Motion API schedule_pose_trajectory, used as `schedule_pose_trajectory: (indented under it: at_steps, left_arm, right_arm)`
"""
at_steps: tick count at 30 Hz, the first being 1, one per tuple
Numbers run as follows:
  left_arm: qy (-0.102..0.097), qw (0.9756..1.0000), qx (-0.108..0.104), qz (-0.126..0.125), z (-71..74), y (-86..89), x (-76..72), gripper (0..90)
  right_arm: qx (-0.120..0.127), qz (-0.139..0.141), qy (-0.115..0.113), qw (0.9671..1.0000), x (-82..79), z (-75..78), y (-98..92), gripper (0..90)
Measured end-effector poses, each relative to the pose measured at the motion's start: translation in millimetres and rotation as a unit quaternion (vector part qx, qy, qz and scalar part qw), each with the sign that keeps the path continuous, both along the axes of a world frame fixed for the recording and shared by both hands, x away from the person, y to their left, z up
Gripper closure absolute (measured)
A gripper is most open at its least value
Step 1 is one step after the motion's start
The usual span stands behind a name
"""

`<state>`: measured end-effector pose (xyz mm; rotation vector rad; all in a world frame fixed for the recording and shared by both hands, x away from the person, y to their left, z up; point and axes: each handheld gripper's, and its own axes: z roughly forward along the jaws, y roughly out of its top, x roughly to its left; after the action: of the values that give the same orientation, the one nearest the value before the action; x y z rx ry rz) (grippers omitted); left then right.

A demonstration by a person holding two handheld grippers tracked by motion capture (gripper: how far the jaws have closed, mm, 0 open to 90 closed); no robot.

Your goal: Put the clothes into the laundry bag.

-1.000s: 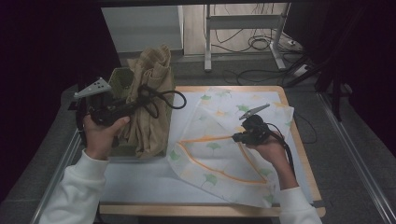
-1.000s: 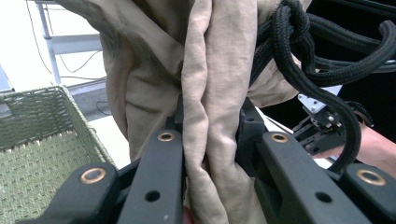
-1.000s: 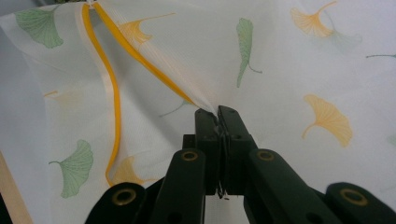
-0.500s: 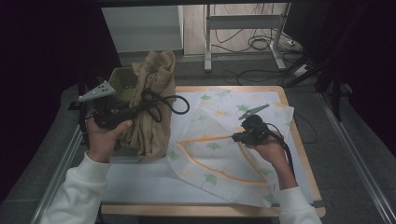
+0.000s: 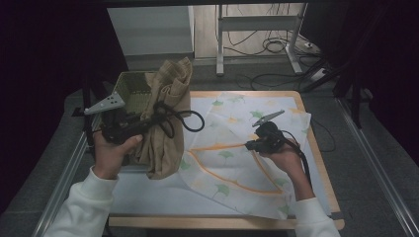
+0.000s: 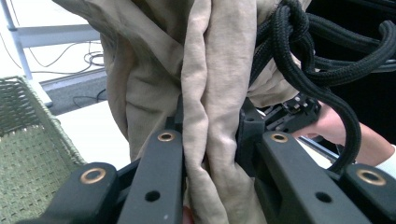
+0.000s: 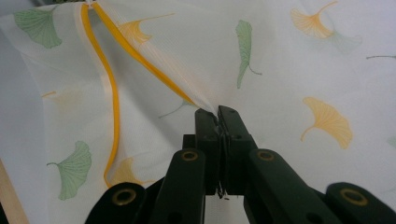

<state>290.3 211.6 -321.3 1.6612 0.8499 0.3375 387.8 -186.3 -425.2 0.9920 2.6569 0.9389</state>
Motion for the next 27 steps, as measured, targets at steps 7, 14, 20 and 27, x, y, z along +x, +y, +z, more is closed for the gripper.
schedule_pose_trajectory:
  at_steps: [7, 14, 20, 27]
  left_arm:
    - [0.002, 0.9998, 0.011, -0.017, -4.3, -8.2, -3.7, 76.5]
    - [0.009, 0.9995, 0.014, -0.027, -10.2, -14.1, -5.1, 76.5]
    - [0.013, 0.9991, 0.022, -0.034, -14.1, -17.6, -6.5, 76.4]
    - [0.019, 0.9983, 0.036, -0.042, -20.7, -23.6, -9.6, 76.4]
  right_arm:
    - [0.000, -0.002, 0.002, 1.0000, -0.5, 0.7, -0.2, 86.7]
    - [0.000, -0.002, 0.002, 1.0000, -0.5, 1.0, -0.3, 86.7]
    - [0.001, -0.002, 0.002, 1.0000, -0.3, 1.2, -0.8, 86.7]
    - [0.002, -0.002, 0.001, 1.0000, -0.3, 1.8, -0.3, 86.6]
